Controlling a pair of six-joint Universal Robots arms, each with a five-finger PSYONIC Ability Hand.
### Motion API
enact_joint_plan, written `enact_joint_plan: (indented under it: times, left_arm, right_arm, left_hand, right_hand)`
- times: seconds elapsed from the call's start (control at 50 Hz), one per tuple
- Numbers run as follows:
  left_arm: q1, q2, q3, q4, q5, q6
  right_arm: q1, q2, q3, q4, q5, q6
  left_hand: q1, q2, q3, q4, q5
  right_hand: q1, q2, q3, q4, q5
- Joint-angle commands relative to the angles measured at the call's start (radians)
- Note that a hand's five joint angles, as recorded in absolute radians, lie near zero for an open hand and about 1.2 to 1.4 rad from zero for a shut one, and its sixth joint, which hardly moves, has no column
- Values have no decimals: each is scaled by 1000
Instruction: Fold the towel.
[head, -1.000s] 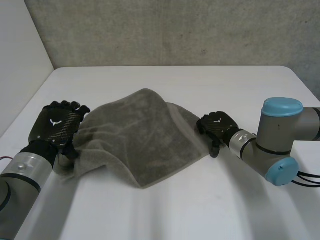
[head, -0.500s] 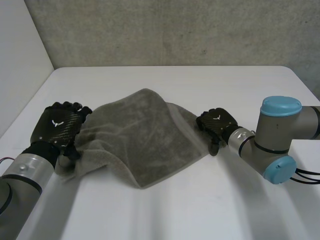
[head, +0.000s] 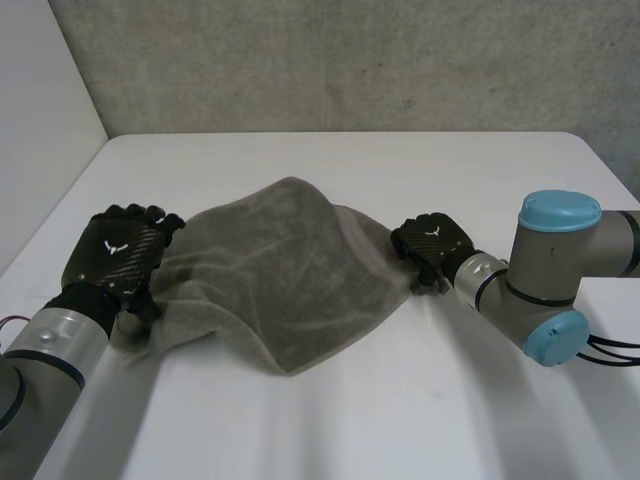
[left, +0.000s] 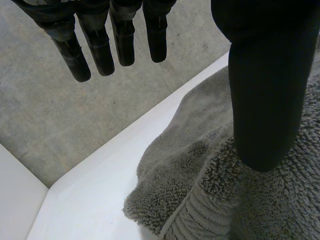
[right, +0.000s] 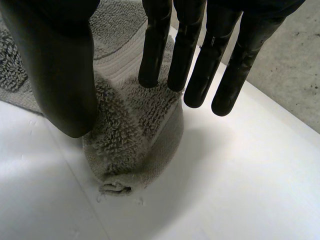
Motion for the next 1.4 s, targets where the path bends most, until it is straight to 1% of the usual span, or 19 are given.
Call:
enact_joint_plan:
  times: [0.02, 0.08, 0.18, 0.2, 0.24, 0.36, 0.56, 0.58, 0.6, 0.64, 0.88, 0.98, 1.02, 1.04, 1.06, 1.14, 1.24, 1.32, 1.4]
  left_arm:
    - [0, 1, -1, 0, 0, 0]
    - [0, 0, -1, 0, 0, 0]
    - [0, 1, -1, 0, 2, 0]
    - [0, 1, -1, 0, 2, 0]
    - [-2, 1, -1, 0, 2, 0]
    - [-6, 1, -1, -1, 2, 0]
    - [-9, 1, -1, -1, 0, 0]
    - [-9, 1, -1, -1, 0, 0]
    - [-9, 1, -1, 0, 2, 0]
    - [-9, 1, -1, -1, 2, 0]
    - [-9, 1, -1, -1, 2, 0]
    - [-9, 1, -3, -1, 2, 0]
    - [-11, 1, -3, -1, 2, 0]
    - [-11, 1, -3, -1, 2, 0]
    - [-11, 1, -3, -1, 2, 0]
    - [-20, 3, -3, -1, 2, 0]
    - [-31, 3, -3, -3, 3, 0]
    - [-32, 4, -6, -3, 8, 0]
    - [-34, 4, -10, -7, 41, 0]
  right_arm:
    - [4, -4, 4, -7, 0, 9]
    - [6, -7, 5, -9, 0, 10]
    - [7, -36, 18, -21, 0, 12]
    - [7, -36, 18, -21, 0, 12]
    - [7, -52, 27, -33, 2, 15]
    - [7, -49, 32, -36, 0, 21]
    - [7, -19, 32, -36, -3, 24]
    - [9, -13, 30, -36, -2, 24]
    - [9, -13, 30, -36, -2, 24]
    - [9, -7, 30, -36, 0, 24]
    - [9, -6, 32, -36, 0, 24]
    - [9, -4, 32, -36, -2, 24]
    - [9, -6, 32, -36, -2, 25]
    - [9, -6, 32, -36, -2, 25]
    - [9, -10, 32, -36, -2, 27]
    - [7, -29, 32, -38, -2, 53]
    - [-23, -134, 35, -33, -14, 162]
    - [-49, -170, 47, -29, -14, 177]
    - [-75, -225, 73, -20, -6, 171]
  left_hand:
    - [42, 45, 43, 44, 47]
    - [45, 48, 46, 47, 50]
    - [54, 57, 55, 56, 59]
    - [54, 57, 55, 56, 59]
    - [57, 60, 58, 59, 62]
    - [60, 63, 60, 62, 65]
    - [57, 60, 58, 59, 62]
    - [57, 60, 58, 59, 62]
    - [60, 63, 60, 61, 65]
    - [60, 63, 60, 62, 65]
    - [57, 60, 58, 59, 62]
    - [60, 63, 60, 61, 65]
    - [60, 63, 60, 62, 65]
    - [60, 63, 60, 62, 65]
    - [60, 63, 60, 62, 65]
    - [66, 69, 66, 67, 71]
    - [75, 78, 75, 76, 79]
    - [75, 78, 75, 76, 79]
    - [107, 110, 107, 108, 112]
  right_hand:
    - [37, 41, 32, 35, 42]
    - [102, 105, 97, 99, 107]
    - [374, 378, 369, 372, 379]
    - [375, 378, 370, 372, 380]
    - [524, 528, 519, 521, 529]
    - [650, 654, 645, 648, 655]
    - [667, 671, 662, 665, 672]
    - [575, 579, 570, 573, 580]
    - [574, 578, 569, 572, 579]
    - [253, 256, 247, 250, 258]
    - [152, 155, 146, 149, 156]
    - [228, 232, 223, 226, 233]
    - [467, 471, 462, 465, 472]
    - [469, 472, 463, 466, 474]
    - [665, 669, 660, 663, 670]
    - [667, 671, 662, 665, 672]
    - [667, 671, 662, 665, 672]
    - [667, 671, 662, 665, 672]
    - [667, 671, 662, 665, 672]
